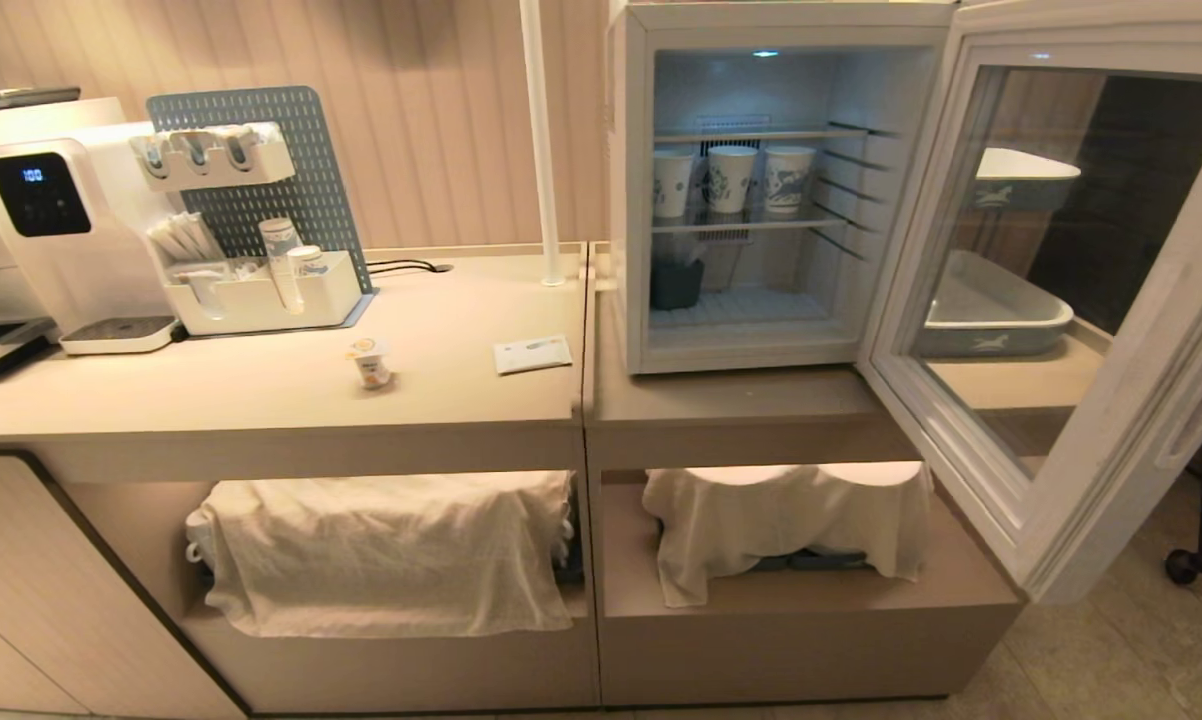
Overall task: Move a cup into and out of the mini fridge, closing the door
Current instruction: Open the freezer door
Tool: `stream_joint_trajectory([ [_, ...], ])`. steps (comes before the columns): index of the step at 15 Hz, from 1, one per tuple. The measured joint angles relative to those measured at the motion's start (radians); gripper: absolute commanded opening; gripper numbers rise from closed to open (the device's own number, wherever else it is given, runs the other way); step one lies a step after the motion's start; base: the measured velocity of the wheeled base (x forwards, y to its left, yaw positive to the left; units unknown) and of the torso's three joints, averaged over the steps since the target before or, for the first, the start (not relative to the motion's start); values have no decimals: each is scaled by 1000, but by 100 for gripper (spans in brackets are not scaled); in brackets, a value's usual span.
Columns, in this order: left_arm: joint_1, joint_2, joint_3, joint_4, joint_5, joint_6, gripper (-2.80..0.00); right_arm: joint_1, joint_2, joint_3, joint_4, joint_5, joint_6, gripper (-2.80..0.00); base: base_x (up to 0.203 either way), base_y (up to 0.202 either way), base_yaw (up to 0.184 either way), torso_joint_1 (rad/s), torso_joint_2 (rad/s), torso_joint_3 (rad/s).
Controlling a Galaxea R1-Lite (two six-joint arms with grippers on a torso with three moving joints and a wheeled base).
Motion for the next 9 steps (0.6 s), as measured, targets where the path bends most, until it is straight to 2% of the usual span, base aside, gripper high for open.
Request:
stream_joint_trajectory([
  [3,0,0,0,-1,0,-2,-280,0,0,0,0,0,0,-280,0,-148,-2,3,0,2],
  [9,-1,0,1,0,1,-8,-280,0,0,0,0,0,0,-280,0,0,0,0,0,0],
])
